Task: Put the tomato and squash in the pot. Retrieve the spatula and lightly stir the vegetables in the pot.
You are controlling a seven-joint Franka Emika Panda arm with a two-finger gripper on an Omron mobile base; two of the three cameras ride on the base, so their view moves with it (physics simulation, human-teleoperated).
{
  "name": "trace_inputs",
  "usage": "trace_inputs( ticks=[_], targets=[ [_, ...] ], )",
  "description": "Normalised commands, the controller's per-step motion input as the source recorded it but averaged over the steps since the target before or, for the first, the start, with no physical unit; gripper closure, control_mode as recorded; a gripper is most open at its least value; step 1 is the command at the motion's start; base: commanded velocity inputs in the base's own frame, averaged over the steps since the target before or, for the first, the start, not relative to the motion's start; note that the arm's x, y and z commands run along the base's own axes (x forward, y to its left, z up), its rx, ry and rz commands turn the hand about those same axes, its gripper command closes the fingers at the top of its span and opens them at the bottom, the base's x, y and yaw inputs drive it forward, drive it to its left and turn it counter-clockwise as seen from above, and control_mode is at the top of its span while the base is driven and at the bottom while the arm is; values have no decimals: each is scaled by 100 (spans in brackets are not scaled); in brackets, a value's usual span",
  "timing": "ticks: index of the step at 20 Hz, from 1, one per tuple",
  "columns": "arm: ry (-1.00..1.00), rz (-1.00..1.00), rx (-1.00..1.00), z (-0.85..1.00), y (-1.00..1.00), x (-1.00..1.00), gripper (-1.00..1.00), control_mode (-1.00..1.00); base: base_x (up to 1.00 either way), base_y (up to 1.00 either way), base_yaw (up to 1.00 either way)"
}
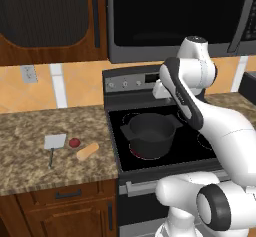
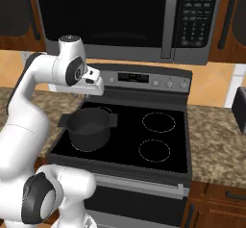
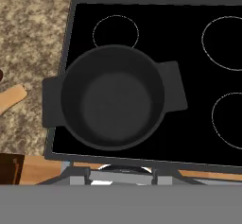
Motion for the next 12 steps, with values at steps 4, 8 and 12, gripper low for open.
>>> trace_inputs(
  ticks=[4, 8, 12],
  targets=[
    [0, 0, 0, 0, 11, 0, -100, 100, 0, 32, 0],
    [0, 0, 0, 0, 0, 0, -100, 100, -2, 86, 0],
    [0, 0, 0, 0, 0, 0, -100, 100, 0, 60, 0]
  ],
)
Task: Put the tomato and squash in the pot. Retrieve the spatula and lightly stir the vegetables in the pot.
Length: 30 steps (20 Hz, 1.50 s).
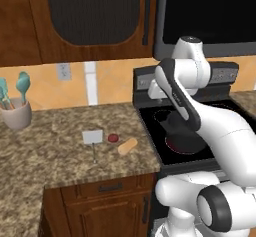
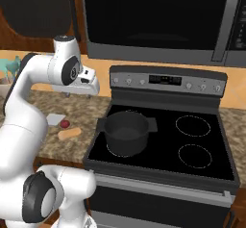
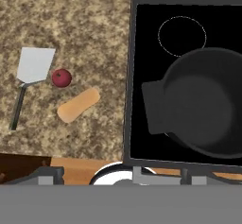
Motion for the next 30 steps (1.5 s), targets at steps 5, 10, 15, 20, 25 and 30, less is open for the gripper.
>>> trace_inputs(
  ticks=[5, 10, 15, 20, 25, 30],
  targets=[
    [0, 0, 0, 0, 0, 0, -100, 100, 0, 47, 0],
    [0, 0, 0, 0, 0, 0, -100, 100, 7, 27, 0],
    [0, 0, 0, 0, 0, 0, -100, 100, 25, 23, 0],
    [0, 0, 0, 0, 0, 0, -100, 100, 51, 26, 0],
    [0, 0, 0, 0, 0, 0, -100, 100, 37, 16, 0],
    [3, 0, -3, -17, 9, 0, -100, -100, 0, 0, 0]
  ],
)
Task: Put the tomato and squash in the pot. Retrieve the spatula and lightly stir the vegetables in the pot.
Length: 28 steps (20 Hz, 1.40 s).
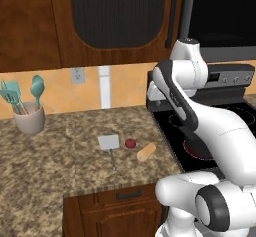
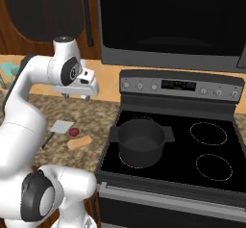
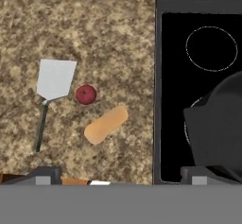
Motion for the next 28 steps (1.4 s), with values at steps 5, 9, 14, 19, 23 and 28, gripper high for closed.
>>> trace_inputs(
  ticks=[5, 9, 14, 19, 23, 28],
  targets=[
    [10, -1, -6, -64, 79, 0, -100, -100, 0, 0, 0],
    [9, -8, 0, -91, 37, -6, -100, -100, 0, 0, 0],
    [1, -17, 8, -85, -2, -1, -100, -100, 0, 0, 0],
    [0, -4, 3, -10, -9, 0, -100, -100, 0, 0, 0],
    [0, -13, 0, -38, 2, 13, -100, -100, 0, 0, 0],
    [2, -21, 0, -42, 5, 16, -100, -100, 0, 0, 0]
  ],
)
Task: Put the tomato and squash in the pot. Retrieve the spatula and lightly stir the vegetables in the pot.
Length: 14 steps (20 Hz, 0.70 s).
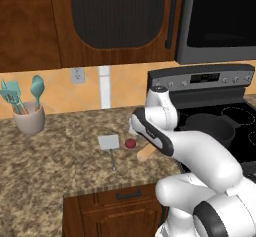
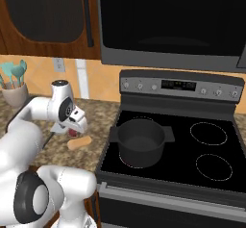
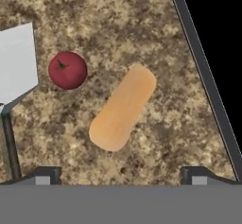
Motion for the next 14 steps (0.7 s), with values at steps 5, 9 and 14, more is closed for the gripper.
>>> trace_inputs(
  ticks=[5, 9, 14],
  targets=[
    [2, -16, 1, -51, 5, 6, -100, -100, 0, 0, 0],
    [0, -12, 2, -46, 6, 0, -100, -100, 0, 0, 0],
    [-1, -9, 7, -32, 0, 4, -100, -100, 0, 0, 0]
  ],
)
